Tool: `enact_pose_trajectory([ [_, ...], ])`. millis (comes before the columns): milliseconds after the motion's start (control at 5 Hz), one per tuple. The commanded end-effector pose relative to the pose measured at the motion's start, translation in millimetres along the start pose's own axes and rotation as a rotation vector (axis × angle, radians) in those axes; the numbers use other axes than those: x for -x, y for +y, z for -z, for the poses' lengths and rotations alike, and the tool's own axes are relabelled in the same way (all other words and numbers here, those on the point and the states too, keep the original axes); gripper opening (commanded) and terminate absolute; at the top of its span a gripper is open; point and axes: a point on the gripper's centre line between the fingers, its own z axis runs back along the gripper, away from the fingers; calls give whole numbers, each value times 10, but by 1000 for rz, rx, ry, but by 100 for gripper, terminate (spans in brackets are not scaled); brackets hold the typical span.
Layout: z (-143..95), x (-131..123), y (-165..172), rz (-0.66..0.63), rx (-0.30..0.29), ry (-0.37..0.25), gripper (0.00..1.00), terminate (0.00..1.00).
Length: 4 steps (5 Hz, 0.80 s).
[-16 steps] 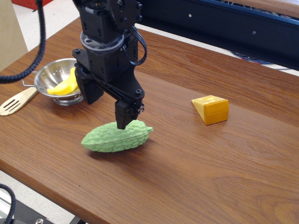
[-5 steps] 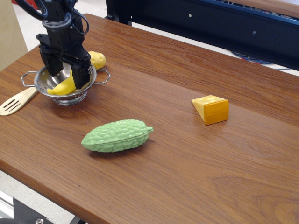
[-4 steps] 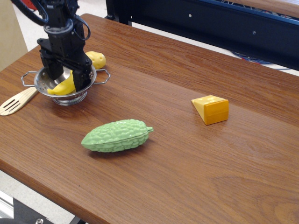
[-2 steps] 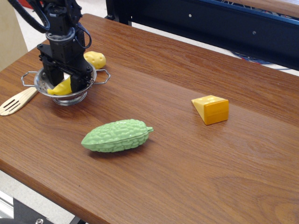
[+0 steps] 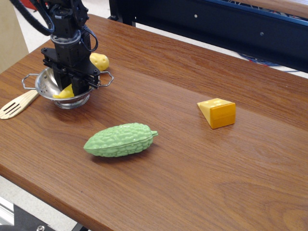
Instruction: Take banana out of colander
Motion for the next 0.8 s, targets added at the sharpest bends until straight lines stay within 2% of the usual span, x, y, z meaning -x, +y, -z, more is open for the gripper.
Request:
enact_pose_trajectory([
  [0, -560, -123, -4, -138, -7, -163, 0, 0],
  [200, -760, -320, -143, -212, 35, -154, 0, 0],
  [600, -689, -917, -358, -355, 20, -117, 0, 0],
])
